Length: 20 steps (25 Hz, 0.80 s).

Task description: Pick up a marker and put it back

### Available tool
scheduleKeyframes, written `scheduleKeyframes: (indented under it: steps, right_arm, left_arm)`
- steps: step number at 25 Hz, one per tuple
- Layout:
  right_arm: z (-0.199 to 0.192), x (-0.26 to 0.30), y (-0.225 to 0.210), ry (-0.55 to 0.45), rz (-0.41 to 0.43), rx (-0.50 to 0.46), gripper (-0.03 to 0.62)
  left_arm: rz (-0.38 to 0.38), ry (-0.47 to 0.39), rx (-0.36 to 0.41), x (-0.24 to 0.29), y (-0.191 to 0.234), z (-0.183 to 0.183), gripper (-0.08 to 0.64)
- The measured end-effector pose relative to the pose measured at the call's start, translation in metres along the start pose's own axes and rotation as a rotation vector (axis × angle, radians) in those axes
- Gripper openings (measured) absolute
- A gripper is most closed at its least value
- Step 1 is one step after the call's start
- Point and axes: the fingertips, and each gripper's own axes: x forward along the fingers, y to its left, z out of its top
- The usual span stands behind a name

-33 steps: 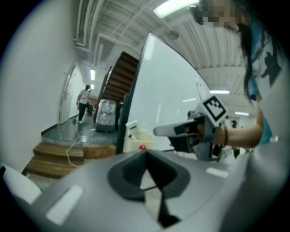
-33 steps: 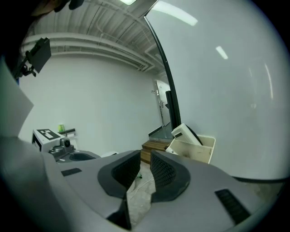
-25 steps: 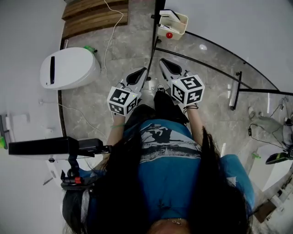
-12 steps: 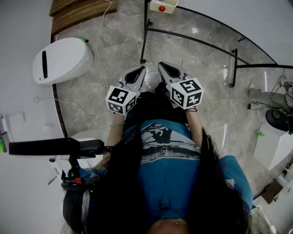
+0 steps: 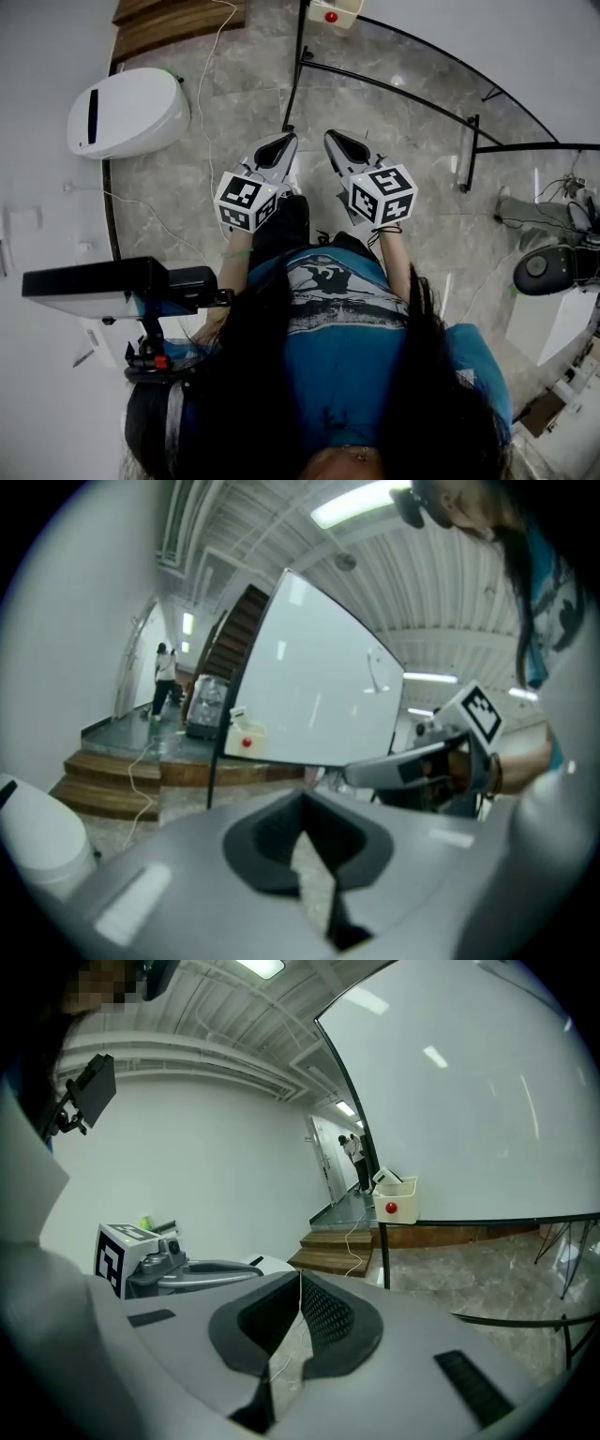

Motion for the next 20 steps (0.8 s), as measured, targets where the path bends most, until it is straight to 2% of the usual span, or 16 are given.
scheduleKeyframes:
  steps: [5,11,16,20]
  right_arm:
    - [-0.016,-0.058,0.001,-0.021,0.001,-0.020,0.015]
    - [-0.070,-0.161,0.010,-0.034,0.021,-0.027,0.015]
    - [-0.088,-0.191,0.012,-0.017,0.048,-0.029,0.015]
    - [-0.102,-0.239,0.018,-0.030,0.089,-0.019,0.015]
  left_arm:
    - [0.019,-0.021,0.023,-0.009,-0.057,-0.003,0.003]
    - [0.039,-0.005,0.028,-0.028,-0.164,-0.045,0.003]
    - [0.058,0.005,-0.009,-0.039,-0.206,-0.070,0.003]
    - [0.094,0.030,-0.004,-0.058,-0.262,-0.086,0.003]
